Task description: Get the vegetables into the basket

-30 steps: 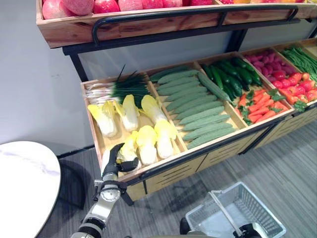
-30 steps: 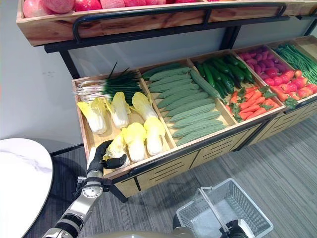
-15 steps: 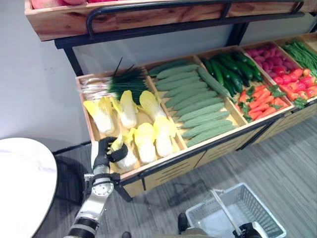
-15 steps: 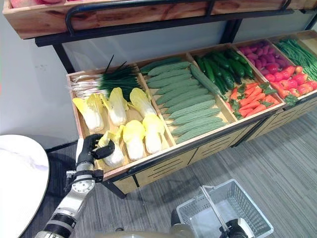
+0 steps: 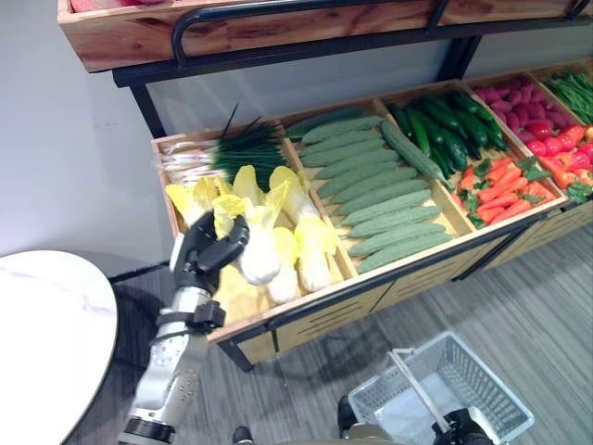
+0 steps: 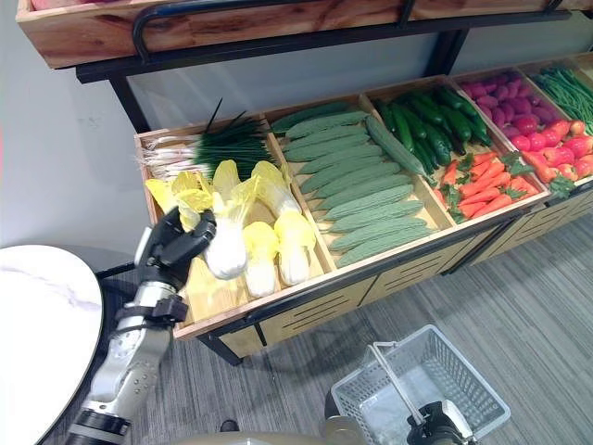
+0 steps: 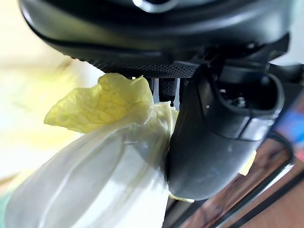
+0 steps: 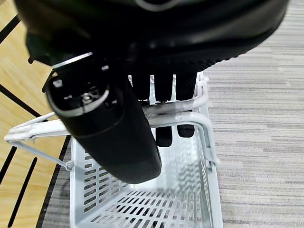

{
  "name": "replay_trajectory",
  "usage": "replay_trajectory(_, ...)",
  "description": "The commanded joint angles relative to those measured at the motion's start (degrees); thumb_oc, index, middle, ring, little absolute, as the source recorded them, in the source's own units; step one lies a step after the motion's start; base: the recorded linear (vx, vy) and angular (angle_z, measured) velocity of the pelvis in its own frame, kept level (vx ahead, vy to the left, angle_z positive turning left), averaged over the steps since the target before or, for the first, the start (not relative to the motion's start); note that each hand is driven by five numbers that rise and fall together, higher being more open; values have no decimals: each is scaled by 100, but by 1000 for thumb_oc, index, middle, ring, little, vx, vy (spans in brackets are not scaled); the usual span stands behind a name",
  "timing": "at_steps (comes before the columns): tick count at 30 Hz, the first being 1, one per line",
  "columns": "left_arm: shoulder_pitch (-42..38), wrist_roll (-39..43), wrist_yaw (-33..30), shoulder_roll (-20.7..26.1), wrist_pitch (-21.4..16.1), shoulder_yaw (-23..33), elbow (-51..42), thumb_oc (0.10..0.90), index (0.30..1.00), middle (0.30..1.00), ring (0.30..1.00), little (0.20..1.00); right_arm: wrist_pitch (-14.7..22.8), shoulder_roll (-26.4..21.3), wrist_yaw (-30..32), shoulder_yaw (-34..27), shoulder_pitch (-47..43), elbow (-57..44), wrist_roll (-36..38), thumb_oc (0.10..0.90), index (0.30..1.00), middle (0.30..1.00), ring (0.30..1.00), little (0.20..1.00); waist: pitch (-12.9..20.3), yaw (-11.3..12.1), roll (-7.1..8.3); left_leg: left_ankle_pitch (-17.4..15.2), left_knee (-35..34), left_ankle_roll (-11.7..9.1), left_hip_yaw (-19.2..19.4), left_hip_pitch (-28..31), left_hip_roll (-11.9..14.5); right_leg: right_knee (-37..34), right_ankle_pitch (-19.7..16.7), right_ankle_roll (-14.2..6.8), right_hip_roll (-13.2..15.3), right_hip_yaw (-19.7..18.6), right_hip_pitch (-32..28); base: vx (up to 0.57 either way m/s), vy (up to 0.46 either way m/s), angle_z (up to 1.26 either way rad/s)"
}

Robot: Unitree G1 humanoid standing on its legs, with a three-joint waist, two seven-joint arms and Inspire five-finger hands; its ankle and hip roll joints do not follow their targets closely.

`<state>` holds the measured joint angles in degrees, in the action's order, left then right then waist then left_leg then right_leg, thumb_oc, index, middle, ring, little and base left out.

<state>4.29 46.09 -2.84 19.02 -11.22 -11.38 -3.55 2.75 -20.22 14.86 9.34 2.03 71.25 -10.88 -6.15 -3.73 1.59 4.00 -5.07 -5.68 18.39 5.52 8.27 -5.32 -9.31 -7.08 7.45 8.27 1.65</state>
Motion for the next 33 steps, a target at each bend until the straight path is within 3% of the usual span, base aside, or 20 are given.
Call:
replay_trajectory(1, -412, 613, 624, 135, -679, 129, -851, 400, 300, 300, 300, 300, 201, -40, -21, 148, -183, 101, -123, 400, 300, 300, 300, 300, 189, 48, 307, -311, 7, -65, -464, 30, 71, 32, 179, -439, 424, -59, -156, 0, 0, 0)
replay_trajectory(11, -481, 581, 614, 267, -707, 43, -910, 400, 300, 300, 300, 300, 189, -24, 4, 99, -159, 173, -109, 400, 300, 300, 300, 300, 184, 85, 374, -372, 7, 12, -401, 194, 2, 32, 207, -468, 474, -78, -270, 19, 25, 0)
replay_trajectory(16, -571, 557, 625, 331, -734, 6, -966, 400, 300, 300, 300, 300, 174, -24, -4, 36, -174, 192, -74, 400, 300, 300, 300, 300, 71, 137, 484, -569, 531, 96, -389, 13, -75, 131, 190, -478, 569, -126, -273, -15, 49, -3)
replay_trajectory(19, -730, 603, 604, 407, -735, -116, -924, 400, 300, 300, 300, 300, 144, -40, 9, -53, -168, 166, 5, 400, 300, 300, 300, 300, -53, 132, 565, -733, 876, 203, -401, -219, -168, 561, 141, -551, 707, -210, -12, -83, 153, -3)
replay_trajectory(21, -844, 589, 582, 456, -746, -245, -923, 400, 300, 300, 300, 300, 140, -62, 13, -106, -102, 108, 41, 400, 300, 300, 300, 300, -119, 66, 596, -753, 900, 274, -368, -283, -258, 802, -69, -635, 790, -303, 203, -84, 134, -1)
replay_trajectory(25, -1049, 565, 514, 476, -784, -404, -877, 400, 300, 300, 300, 300, 82, -76, 29, -143, -73, 10, 81, 400, 300, 300, 300, 300, -285, -103, 584, -757, 797, 351, -111, -322, -418, 704, -1182, -792, 1023, -497, 614, -142, 139, -16)
replay_trajectory(26, -1074, 548, 505, 503, -785, -401, -869, 400, 300, 300, 300, 300, 74, -52, 24, -120, -78, -7, 70, 400, 300, 300, 300, 300, -294, -128, 549, -729, 758, 362, -50, -346, -405, 668, -1207, -792, 1051, -482, 693, -162, 132, -53)
replay_trajectory(27, -1108, 520, 506, 532, -777, -440, -844, 400, 300, 300, 300, 300, 63, -28, 22, -114, -66, 2, 69, 400, 300, 300, 300, 300, -310, -143, 515, -714, 737, 378, 49, -357, -393, 636, -1221, -792, 1113, -351, 764, -206, 218, -94)
replay_trajectory(28, -1083, 468, 555, 592, -735, -416, -841, 400, 300, 300, 300, 300, 33, -9, 0, -153, -4, 96, 45, 400, 300, 300, 300, 300, -315, -69, 427, -664, 615, 430, 303, -322, -368, 879, -865, -749, 1282, 367, 729, -212, 300, -118)
replay_trajectory(29, -1031, 412, 574, 605, -683, -360, -852, 400, 300, 300, 300, 300, 29, 9, -20, -135, 12, 120, 16, 400, 300, 300, 300, 300, -316, -18, 320, -685, 446, 408, 406, -236, -317, 1188, -431, -710, 1286, 799, 577, -227, 267, -136)
replay_trajectory(33, -929, 415, 620, 605, -613, -282, -952, 400, 300, 300, 300, 300, 17, 30, 5, -147, 22, 116, -7, 400, 300, 300, 300, 300, -253, 83, 292, -574, 333, 455, 797, -219, -286, 1822, -55, -635, 1401, 1303, 377, -111, 51, -86)
